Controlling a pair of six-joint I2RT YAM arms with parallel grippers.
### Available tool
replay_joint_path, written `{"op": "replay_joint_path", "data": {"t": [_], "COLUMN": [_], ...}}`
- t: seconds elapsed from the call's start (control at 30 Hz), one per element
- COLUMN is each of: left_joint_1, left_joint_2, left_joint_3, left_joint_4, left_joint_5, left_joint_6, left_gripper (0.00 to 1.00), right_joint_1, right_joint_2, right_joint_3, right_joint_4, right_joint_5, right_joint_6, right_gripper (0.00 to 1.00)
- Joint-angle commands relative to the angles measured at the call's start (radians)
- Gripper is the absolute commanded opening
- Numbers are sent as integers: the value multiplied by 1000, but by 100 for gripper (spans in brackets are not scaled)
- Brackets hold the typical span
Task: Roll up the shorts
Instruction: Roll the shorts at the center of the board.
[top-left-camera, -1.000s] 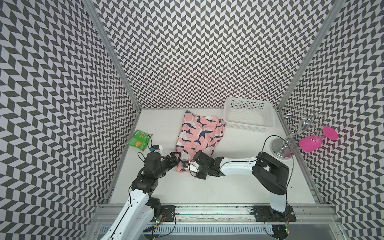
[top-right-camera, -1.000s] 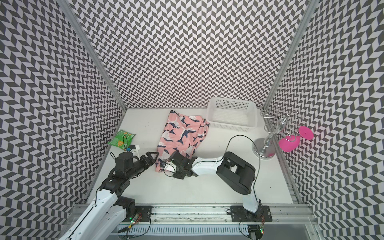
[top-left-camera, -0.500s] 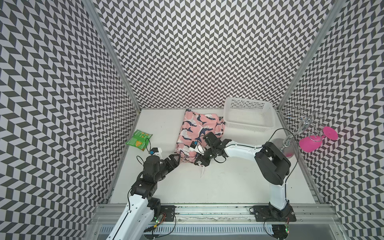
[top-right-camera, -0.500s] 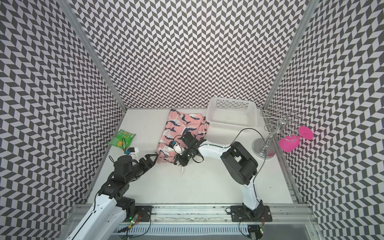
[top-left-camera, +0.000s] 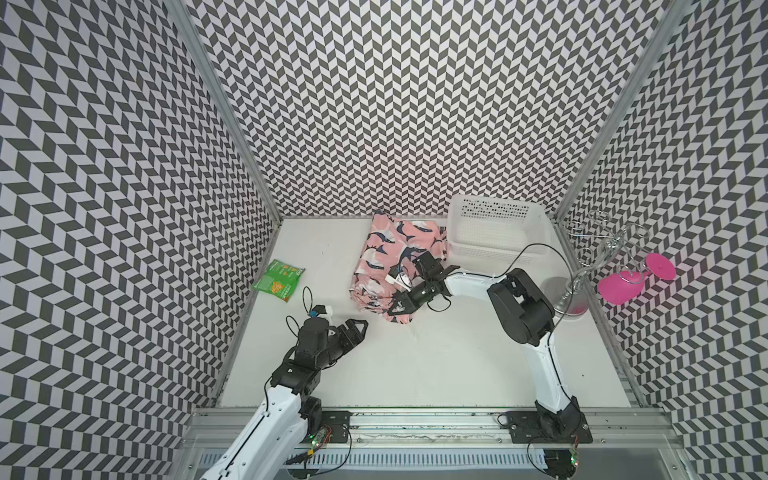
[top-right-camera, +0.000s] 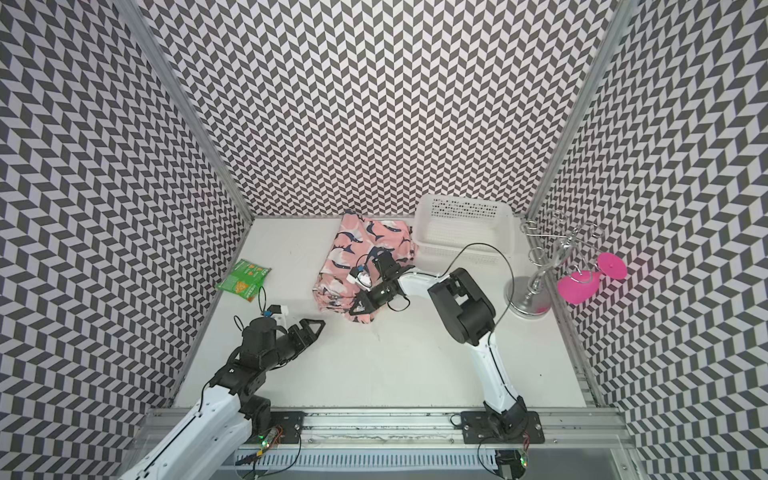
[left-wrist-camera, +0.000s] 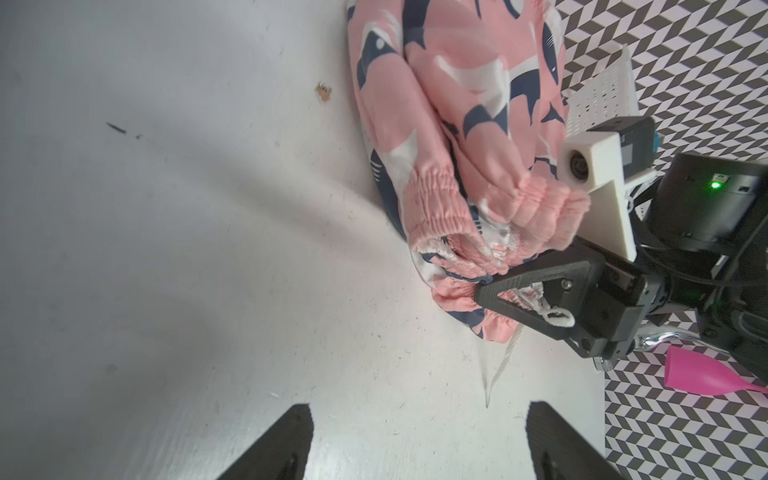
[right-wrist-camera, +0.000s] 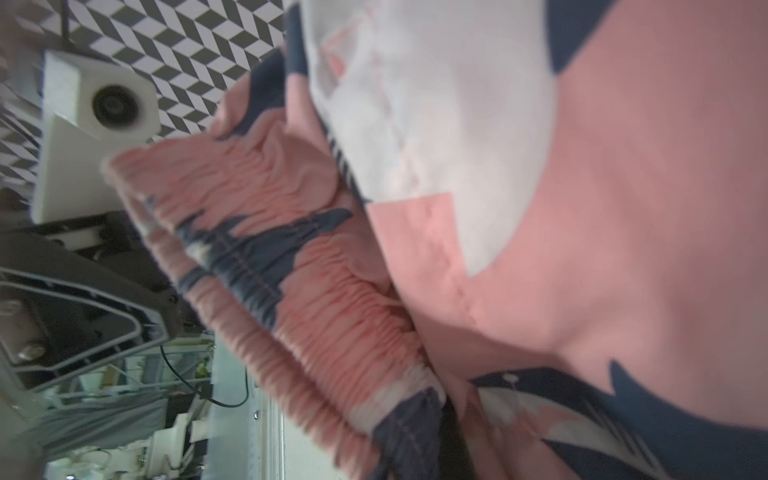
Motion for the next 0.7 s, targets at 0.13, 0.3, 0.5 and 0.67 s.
{"op": "replay_joint_path", "data": {"t": [0.13, 0.3, 0.5, 0.67], "left_joint_1": [-45, -57, -58, -63], "left_joint_2": [150, 274, 416, 488], "left_joint_3": [7, -8, -22, -34], "left_joint_4": [177, 285, 487, 690], "left_joint_5": [-56, -88, -108, -159], "left_joint_6": [8, 10, 9, -16], "left_gripper": [82, 72, 77, 87], "right_joint_1": [-42, -50, -53, -66], "right_joint_2": [20, 13, -4, 0], "right_joint_3": [-40, -51, -80, -89], "right_joint_4": [216, 228, 316, 376], "right_joint_5": [-142, -131, -173, -188], "right_joint_6": [191, 212, 282, 334], "right_gripper": [0, 0, 0, 0]}}
